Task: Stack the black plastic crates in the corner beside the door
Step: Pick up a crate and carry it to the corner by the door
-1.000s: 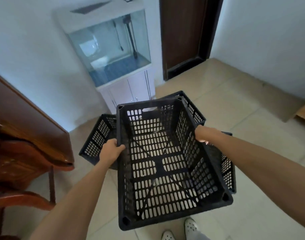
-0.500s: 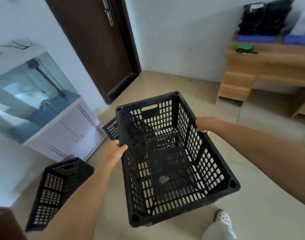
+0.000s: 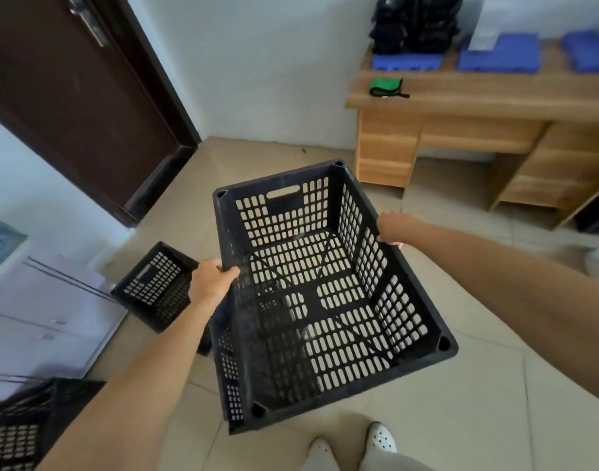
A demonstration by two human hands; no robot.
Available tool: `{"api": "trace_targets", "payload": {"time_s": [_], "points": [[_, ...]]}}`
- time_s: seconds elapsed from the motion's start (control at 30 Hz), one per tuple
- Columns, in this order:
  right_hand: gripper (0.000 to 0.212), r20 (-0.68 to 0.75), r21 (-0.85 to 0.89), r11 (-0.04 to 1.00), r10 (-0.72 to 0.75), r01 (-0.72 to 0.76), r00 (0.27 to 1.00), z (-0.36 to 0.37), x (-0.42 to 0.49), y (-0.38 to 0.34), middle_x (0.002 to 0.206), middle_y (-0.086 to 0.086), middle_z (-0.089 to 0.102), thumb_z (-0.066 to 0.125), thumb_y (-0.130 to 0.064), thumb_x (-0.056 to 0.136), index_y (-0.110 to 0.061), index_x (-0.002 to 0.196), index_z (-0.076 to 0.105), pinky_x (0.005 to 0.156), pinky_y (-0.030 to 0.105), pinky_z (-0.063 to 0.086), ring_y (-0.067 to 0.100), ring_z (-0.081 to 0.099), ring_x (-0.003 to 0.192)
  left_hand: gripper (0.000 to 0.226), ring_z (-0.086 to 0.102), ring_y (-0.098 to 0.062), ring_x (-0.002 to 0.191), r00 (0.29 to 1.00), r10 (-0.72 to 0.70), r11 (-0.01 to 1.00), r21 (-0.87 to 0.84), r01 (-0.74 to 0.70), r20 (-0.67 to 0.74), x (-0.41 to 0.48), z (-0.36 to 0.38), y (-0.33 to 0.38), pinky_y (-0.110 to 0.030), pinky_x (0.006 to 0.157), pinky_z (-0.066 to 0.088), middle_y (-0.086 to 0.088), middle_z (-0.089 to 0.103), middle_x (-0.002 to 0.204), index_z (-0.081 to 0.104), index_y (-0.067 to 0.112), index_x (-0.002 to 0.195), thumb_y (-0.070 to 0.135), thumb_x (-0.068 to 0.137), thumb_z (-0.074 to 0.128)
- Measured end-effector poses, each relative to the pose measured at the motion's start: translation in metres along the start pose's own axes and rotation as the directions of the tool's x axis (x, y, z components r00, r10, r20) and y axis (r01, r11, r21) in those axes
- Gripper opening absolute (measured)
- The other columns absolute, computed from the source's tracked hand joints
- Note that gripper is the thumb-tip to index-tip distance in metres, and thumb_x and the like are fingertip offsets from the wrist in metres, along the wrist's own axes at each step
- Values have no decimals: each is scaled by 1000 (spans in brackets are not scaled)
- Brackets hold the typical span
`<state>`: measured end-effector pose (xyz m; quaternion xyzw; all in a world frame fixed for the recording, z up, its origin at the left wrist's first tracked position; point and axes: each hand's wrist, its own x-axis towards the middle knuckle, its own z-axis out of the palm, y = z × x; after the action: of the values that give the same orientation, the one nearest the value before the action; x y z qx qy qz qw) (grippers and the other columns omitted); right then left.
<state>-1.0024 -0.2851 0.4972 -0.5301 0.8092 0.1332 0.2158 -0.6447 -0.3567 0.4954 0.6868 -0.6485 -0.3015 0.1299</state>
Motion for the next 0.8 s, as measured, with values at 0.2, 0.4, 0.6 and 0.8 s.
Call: {"api": "trace_targets", "payload": {"time_s": [0.2,0.4,0.6,0.8], "points": [[25,17,43,999,0,-1,1000,-32,81,19,88,4,61,52,-13,96,-1,118,58,73,30,57,19,66,79,19,65,-24,73,1000,26,1000,14,-26,0,81,24,36,-35,67,51,0,67,71,69,11,80,30,82,69],[27,59,41,997,-64,62,996,-78,190,-7,91,5,60,52,-18,97,1,115,60,73,28,52,20,63,80,24,68,-27,74,999,-35,999,-24,35,11,193,32,49,-37,69,53,-8,70,76,67,4,80,28,83,70],[27,102,65,998,-31,25,994,-140,291,-29,85,2,59,52,-19,98,0,115,61,72,27,50,14,61,73,26,69,-27,75,996,-61,998,-17,62,58,305,23,85,-44,73,56,-10,71,77,64,4,79,29,82,70],[28,126,113,993,-32,18,991,-196,385,-47,102,12,67,47,-13,99,1,120,59,79,34,58,23,69,84,21,66,-17,71,995,-61,998,20,60,79,401,15,122,-31,62,51,-3,68,78,57,17,73,29,85,70]]}}
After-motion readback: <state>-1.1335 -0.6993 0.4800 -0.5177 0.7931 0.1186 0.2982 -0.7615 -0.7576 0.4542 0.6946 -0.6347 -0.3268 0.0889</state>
